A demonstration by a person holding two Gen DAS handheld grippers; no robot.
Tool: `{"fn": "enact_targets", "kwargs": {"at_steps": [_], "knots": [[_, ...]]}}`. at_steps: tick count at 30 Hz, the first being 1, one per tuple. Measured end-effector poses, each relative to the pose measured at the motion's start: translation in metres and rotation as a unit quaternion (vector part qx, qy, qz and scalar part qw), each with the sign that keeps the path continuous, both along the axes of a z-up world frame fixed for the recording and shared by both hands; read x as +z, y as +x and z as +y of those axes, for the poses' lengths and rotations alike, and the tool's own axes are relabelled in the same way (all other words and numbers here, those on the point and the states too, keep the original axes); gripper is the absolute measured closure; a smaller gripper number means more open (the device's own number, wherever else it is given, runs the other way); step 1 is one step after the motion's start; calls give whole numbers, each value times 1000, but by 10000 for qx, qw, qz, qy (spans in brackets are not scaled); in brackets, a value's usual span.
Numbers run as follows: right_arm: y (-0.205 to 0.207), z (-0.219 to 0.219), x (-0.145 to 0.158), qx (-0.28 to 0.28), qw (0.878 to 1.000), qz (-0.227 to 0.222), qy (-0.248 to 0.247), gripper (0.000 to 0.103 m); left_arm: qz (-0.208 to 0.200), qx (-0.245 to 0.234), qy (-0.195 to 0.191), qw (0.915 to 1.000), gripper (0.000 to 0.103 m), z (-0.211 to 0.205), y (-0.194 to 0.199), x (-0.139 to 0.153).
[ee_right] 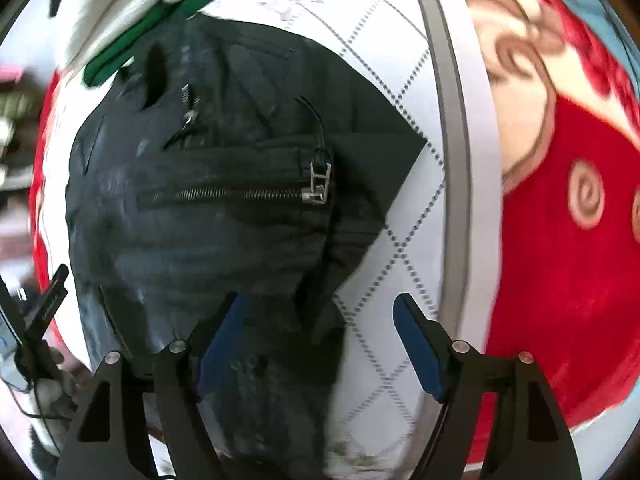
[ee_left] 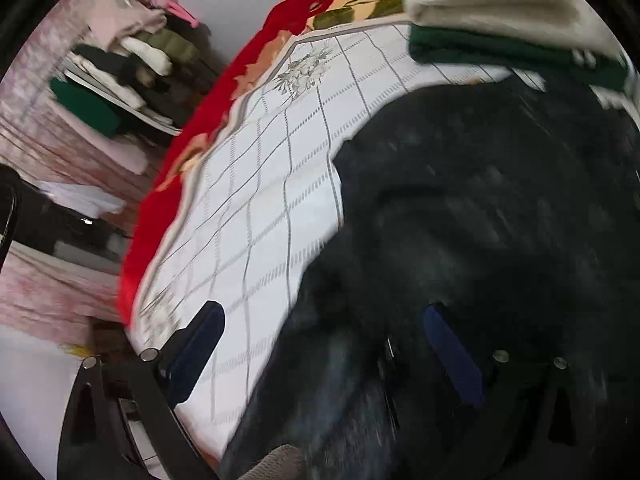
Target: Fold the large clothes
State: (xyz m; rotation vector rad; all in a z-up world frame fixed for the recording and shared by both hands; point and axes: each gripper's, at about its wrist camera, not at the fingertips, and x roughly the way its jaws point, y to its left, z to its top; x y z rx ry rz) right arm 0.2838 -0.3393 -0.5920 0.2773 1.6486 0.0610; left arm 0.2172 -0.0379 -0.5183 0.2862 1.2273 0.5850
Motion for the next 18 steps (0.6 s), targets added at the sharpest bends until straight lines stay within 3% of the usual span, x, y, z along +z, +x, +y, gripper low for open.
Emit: {"fn": "enact_targets", "kwargs": {"at_steps": [5,8,12,15,18], "knots": [[-23,-30,16,346,9993,53,97,25,541,113,537,9970,0,-83,-69,-1],[-30,-75,25,336,9994,1,84,25,917,-22,761,9929,0,-146,-117,-12],[-25,-121,13,232,9997,58,103,25,1344,-319,672,9881,0,-213,-154,-29],[-27,-152,0,183,9996,203,61,25,1441,-466,508,9872,0,-252,-166,-38],[-30,-166,-12,186,9993,330,12,25,1501,-591,649,9848,0,-268,-163,-53]]}}
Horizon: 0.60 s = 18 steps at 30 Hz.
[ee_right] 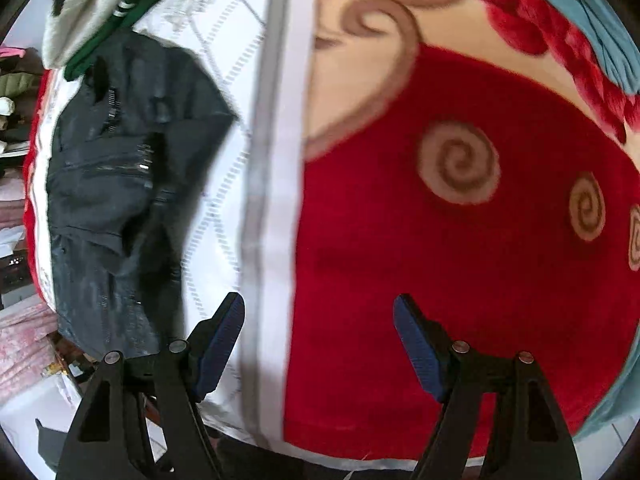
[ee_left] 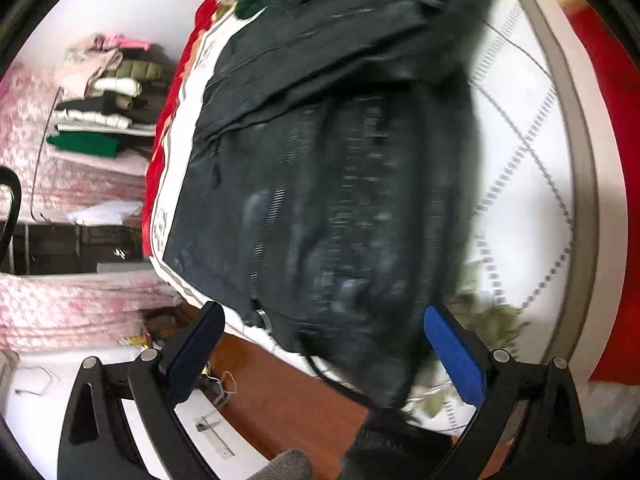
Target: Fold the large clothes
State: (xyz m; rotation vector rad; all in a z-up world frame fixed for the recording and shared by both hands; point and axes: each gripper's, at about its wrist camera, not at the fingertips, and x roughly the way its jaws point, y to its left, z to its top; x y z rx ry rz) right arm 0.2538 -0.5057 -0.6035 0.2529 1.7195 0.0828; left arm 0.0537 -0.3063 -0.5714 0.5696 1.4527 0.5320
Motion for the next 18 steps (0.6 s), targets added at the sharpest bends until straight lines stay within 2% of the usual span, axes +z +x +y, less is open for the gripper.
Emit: {"fn": "enact_targets", "kwargs": {"at_steps": [5,11,14,16,17,18], "knots": [[-4,-8,-15,66,9999,72,88,25,183,183,142,9996,0,2,13,-36],[5,6,-15,259,9976,-231,592,25,-141,569,-15,9983,0,20,28,-31],[14,18,-15,341,9929,-418,1063,25,-267,717,-126,9970,6,27,34,-29],[20,29,-18,317,9883,-494,1405,25,-326,863,-370,9951,47,33,35,-26],[20,36,-20,293,9866,-507,1526,25,-344,944,-547,9934,58,37,37,-24],[23,42,-24,231,9819,-520,1805,25,-402,964,-755,9917,78,38,39,-21]]}}
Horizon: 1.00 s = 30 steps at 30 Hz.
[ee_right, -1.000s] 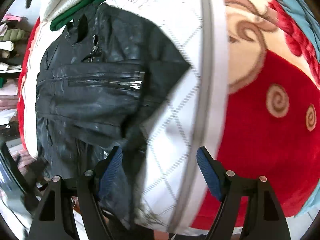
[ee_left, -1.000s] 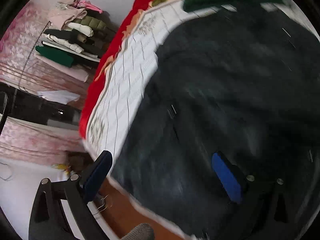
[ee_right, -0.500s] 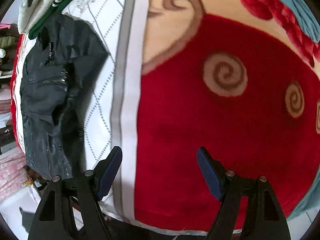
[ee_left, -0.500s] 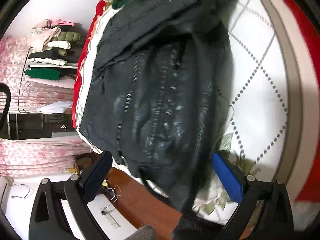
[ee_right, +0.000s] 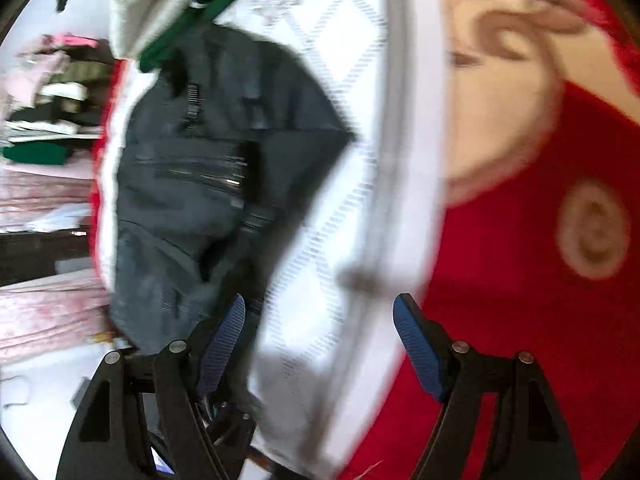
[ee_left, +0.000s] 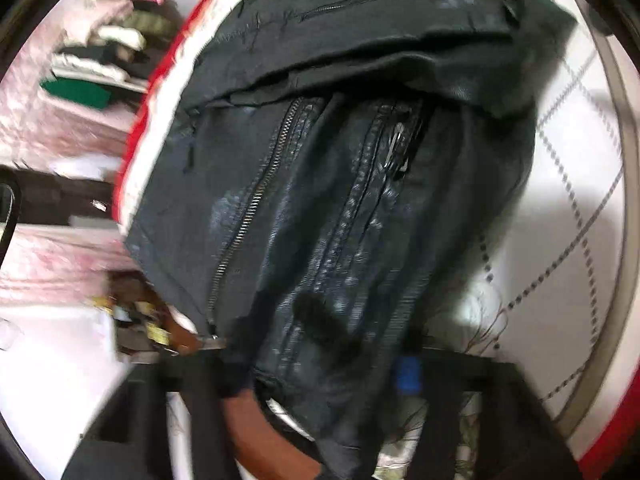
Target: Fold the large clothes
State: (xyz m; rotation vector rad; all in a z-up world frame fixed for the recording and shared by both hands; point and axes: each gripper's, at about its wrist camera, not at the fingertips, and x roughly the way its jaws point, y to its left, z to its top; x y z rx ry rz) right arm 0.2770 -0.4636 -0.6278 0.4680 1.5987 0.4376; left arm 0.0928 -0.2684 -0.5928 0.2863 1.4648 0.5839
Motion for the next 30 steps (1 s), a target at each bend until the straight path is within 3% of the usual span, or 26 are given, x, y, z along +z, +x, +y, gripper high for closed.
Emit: {"fn": "enact_targets", "kwargs": {"at_steps": [2,6,9,10,11,12,15,19,24,30], "knots": [[3,10,-10,-142,9989,24,439,25,-110,-37,-68,9999,92,-1,1,5],[8,33,-38,-654,9892,414,1242,25,-339,-33,-114,9994,95,4,-1,18],[8,45,-62,-1266,9713,708,1886,25,-486,-106,-131,9987,96,11,-4,29],[9,46,-65,-1446,9663,687,2018,32,-525,-148,-168,9984,96,15,-4,33],[9,49,-66,-1608,9617,650,2123,48,-552,-191,-185,9981,96,17,-4,36],[10,51,-67,-1669,9640,681,1956,78,-609,-267,-196,9976,96,17,-5,41],[4,50,-53,-1899,9612,647,1896,87,-714,-480,-232,9960,97,18,-9,56],[-10,45,9,-1737,9707,436,1604,90,-809,-685,-661,9922,97,28,-27,89],[-20,37,88,-1313,9886,93,724,90,-860,-1032,-1468,9800,97,40,-46,135],[10,119,147,-686,9975,-29,-147,90,-1004,-965,-2011,9696,96,118,-24,155]]}}
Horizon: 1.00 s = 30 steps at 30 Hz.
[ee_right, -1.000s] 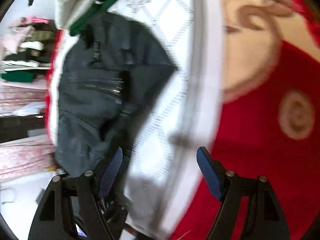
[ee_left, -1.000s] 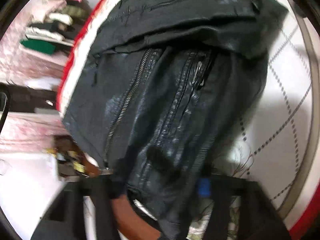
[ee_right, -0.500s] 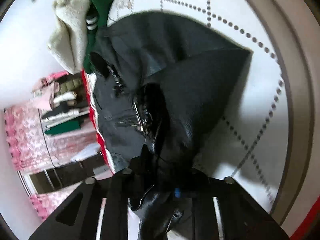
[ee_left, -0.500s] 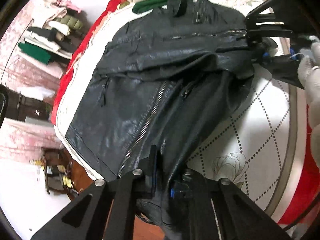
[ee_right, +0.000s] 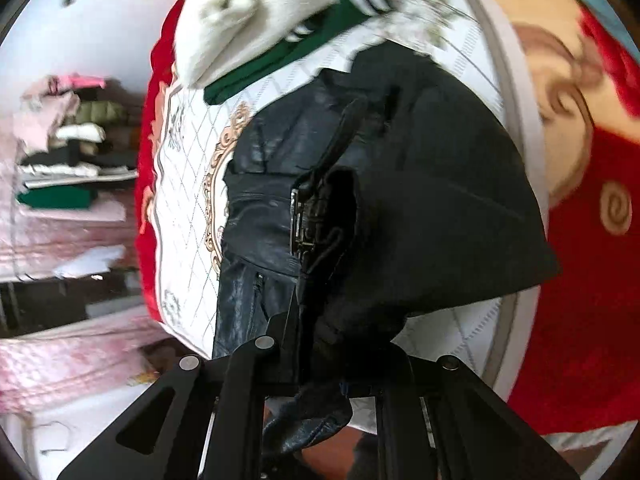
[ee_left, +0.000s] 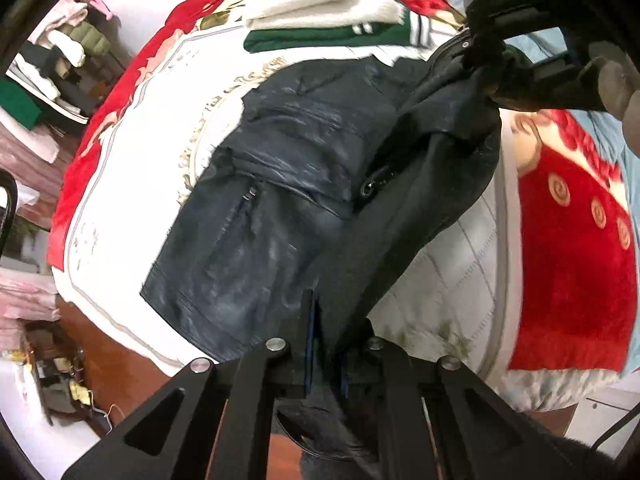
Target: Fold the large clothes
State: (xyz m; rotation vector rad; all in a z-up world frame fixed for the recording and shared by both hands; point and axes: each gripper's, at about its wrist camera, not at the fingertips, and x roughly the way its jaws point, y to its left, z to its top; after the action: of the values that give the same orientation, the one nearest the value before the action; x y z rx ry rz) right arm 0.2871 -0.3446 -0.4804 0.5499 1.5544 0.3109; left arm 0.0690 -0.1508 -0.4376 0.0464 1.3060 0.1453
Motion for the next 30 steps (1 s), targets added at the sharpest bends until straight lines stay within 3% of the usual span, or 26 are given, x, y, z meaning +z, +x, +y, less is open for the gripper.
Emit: {"fn": "enact_targets", "kwargs": {"at_steps": [3,6,8,11,12,14,15,16,18,20,23,25,27,30], "knots": [[30,56,7,266,9990,-22,-353,89,-55,193,-261,9995,92,44,16,-5],[55,110,-4,465,9974,31,-557,87,-77,434,-505,9978,90,84,27,-17],[70,146,-22,674,9947,63,-770,87,-45,615,-619,9962,90,112,36,-33],[87,182,-48,799,9918,178,-977,81,28,984,-1121,9888,88,160,47,-62],[96,201,-63,972,9890,259,-1085,75,38,1094,-1234,9863,83,172,50,-69],[103,215,-84,1048,9882,363,-1058,63,18,1222,-1327,9836,57,192,52,-75],[108,223,-94,1035,9896,464,-882,57,-63,1341,-1352,9817,23,205,51,-76],[110,229,-95,991,9908,528,-757,53,-125,1418,-1353,9805,8,213,50,-75],[111,229,-92,826,9947,607,-5,53,-238,1573,-1396,9773,8,229,49,-69],[107,215,-70,594,9972,293,347,52,-297,1755,-1456,9732,8,241,47,-64],[97,183,-38,238,9992,-294,99,52,-282,1838,-1377,9729,8,245,49,-62],[92,159,-33,-6,9988,-445,-226,52,-170,1817,-1251,9752,8,239,56,-68],[95,145,-49,-91,9987,-186,-467,52,-34,1820,-1130,9768,8,234,64,-79],[116,148,-78,-2,9993,-181,-337,53,152,1875,-774,9791,8,226,74,-98]]}}
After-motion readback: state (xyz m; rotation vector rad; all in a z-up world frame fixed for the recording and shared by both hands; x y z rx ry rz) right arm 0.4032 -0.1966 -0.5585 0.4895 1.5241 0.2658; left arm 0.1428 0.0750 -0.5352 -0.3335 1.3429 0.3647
